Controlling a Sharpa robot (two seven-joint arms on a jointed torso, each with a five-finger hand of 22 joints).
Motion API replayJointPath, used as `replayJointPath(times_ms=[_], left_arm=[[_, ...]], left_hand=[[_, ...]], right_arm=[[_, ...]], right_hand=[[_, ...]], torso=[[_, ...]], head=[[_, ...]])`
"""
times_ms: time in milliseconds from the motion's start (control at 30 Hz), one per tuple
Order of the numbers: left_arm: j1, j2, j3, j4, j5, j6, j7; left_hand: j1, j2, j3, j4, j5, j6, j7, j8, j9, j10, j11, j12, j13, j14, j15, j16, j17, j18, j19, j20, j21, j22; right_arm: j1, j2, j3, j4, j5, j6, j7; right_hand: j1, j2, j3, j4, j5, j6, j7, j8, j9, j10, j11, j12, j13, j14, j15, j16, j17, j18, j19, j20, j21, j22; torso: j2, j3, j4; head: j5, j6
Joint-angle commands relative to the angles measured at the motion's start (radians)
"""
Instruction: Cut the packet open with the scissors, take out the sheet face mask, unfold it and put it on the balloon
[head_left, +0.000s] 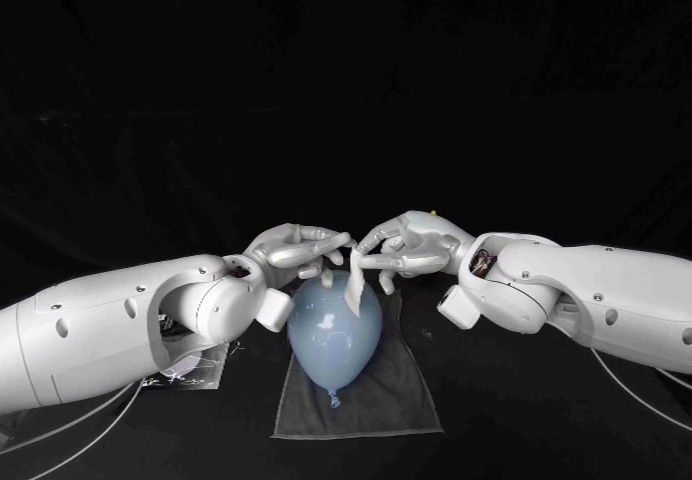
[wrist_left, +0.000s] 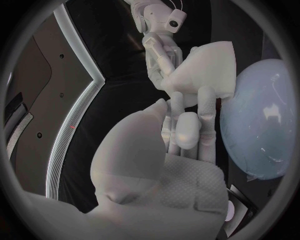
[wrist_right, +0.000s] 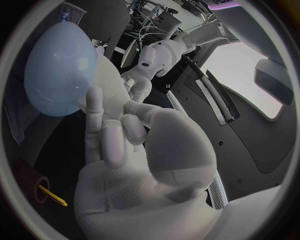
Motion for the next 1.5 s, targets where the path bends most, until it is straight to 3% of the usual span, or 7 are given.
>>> replayJointPath(times_ms=[33, 233, 533, 800, 1133, 1333, 1500], left_arm=[[0.0, -0.001, 0.001, 0.001, 0.007, 0.027, 0.032], [0.0, -0.003, 0.001, 0.0, 0.007, 0.026, 0.038], [0.001, -0.01, 0.001, -0.004, -0.026, 0.024, 0.042], [0.001, -0.03, 0.001, -0.015, -0.193, 0.03, 0.064], [0.0, -0.053, 0.001, -0.017, -0.431, 0.062, 0.067], [-0.003, -0.047, 0.001, -0.013, -0.537, 0.045, 0.058], [-0.005, -0.035, 0.001, -0.008, -0.585, 0.009, 0.039]], left_hand=[[0.013, -0.006, 0.03, -0.009, 0.0, 0.01, 0.0, 0.007, 0.004, 0.0, 0.0, -0.008, -0.003, -0.004, -0.004, -0.002, 0.001, 0.013, -0.006, -0.001, 0.006, 0.004], [-0.01, -0.037, 0.118, -0.023, 0.0, 0.013, -0.002, 0.019, 0.014, 0.014, -0.002, -0.014, -0.007, 0.0, -0.005, 0.005, 0.009, 0.012, -0.006, -0.002, 0.02, 0.018], [-0.066, -0.068, 0.151, -0.013, 0.0, 0.001, 0.004, 0.02, 0.018, 0.011, 0.004, -0.018, -0.007, -0.01, -0.001, -0.012, -0.011, 0.015, -0.022, 0.0, 0.006, -0.002], [-0.166, -0.141, 0.089, 0.037, -0.001, -0.019, 0.023, 0.023, 0.022, -0.024, 0.024, -0.019, -0.004, -0.076, 0.019, -0.104, -0.11, 0.02, -0.066, 0.017, -0.048, -0.055], [-0.162, -0.176, 0.041, 0.042, -0.001, 0.004, 0.001, 0.069, 0.045, -0.013, 0.007, 0.006, 0.006, -0.056, 0.006, -0.076, -0.083, 0.023, -0.056, 0.013, -0.055, -0.061], [-0.121, -0.184, 0.032, 0.04, -0.001, -0.004, 0.0, 0.066, 0.041, -0.055, 0.011, -0.035, -0.016, -0.149, 0.011, -0.201, -0.213, 0.021, -0.08, 0.018, -0.087, -0.078], [-0.111, -0.187, 0.026, 0.048, -0.001, -0.009, 0.005, 0.057, 0.033, -0.067, 0.018, -0.059, -0.032, -0.175, 0.017, -0.235, -0.245, 0.021, -0.087, 0.024, -0.105, -0.089]], right_arm=[[0.0, 0.0, 0.001, 0.0, -0.012, -0.011, 0.003], [0.0, -0.001, 0.001, 0.0, -0.021, -0.012, 0.0], [0.0, -0.002, 0.001, -0.001, -0.016, -0.031, 0.002], [0.0, -0.005, 0.001, -0.006, 0.024, -0.074, 0.009], [0.0, -0.005, 0.001, -0.005, 0.063, -0.135, 0.008], [0.0, -0.002, 0.001, -0.004, 0.077, -0.161, 0.004], [0.0, 0.001, 0.001, -0.003, 0.084, -0.168, -0.002]], right_hand=[[0.002, 0.01, -0.001, -0.004, 0.005, 0.018, 0.006, 0.003, 0.002, 0.002, 0.006, 0.005, -0.001, 0.0, 0.004, 0.002, 0.001, 0.011, 0.0, 0.0, -0.001, 0.002], [0.002, 0.01, -0.001, -0.004, 0.005, 0.018, 0.006, 0.003, 0.002, 0.002, 0.006, 0.005, -0.001, 0.0, 0.004, 0.002, 0.001, 0.011, 0.0, 0.0, -0.001, 0.002], [-0.001, 0.01, -0.004, -0.004, 0.005, 0.02, 0.006, 0.002, 0.002, 0.003, 0.007, 0.004, -0.001, 0.001, 0.004, 0.003, 0.001, 0.011, 0.0, 0.0, -0.001, 0.003], [-0.013, 0.011, -0.013, 0.003, 0.004, 0.021, 0.007, -0.002, 0.001, 0.008, 0.008, 0.01, 0.006, 0.006, 0.005, 0.007, 0.01, 0.011, 0.001, 0.001, -0.001, 0.003], [-0.014, 0.014, -0.014, 0.003, 0.005, 0.025, 0.005, -0.002, 0.001, 0.011, 0.006, 0.013, 0.009, 0.008, 0.004, 0.008, 0.014, 0.012, 0.002, 0.001, 0.0, 0.004], [-0.013, 0.016, -0.013, 0.002, 0.004, 0.026, 0.004, -0.001, 0.001, 0.012, 0.006, 0.015, 0.01, 0.01, 0.004, 0.01, 0.017, 0.012, 0.002, 0.001, 0.0, 0.004], [-0.013, 0.016, -0.013, 0.002, 0.004, 0.026, 0.004, -0.001, 0.001, 0.012, 0.006, 0.015, 0.01, 0.01, 0.004, 0.01, 0.017, 0.012, 0.002, 0.001, 0.0, 0.004]], torso=[[0.0, 0.0004, 0.0003], [0.001, -0.0001, 0.0004], [0.0, 0.0004, 0.0004], [0.0, 0.0006, 0.0], [0.0, -0.0002, 0.0017], [0.0, -0.0005, 0.0007], [0.001, 0.0002, 0.0007]], head=[[0.0, 0.0], [0.001, 0.0], [0.001, -0.003], [-0.002, -0.005], [-0.011, -0.011], [-0.011, -0.014], [-0.011, -0.014]])
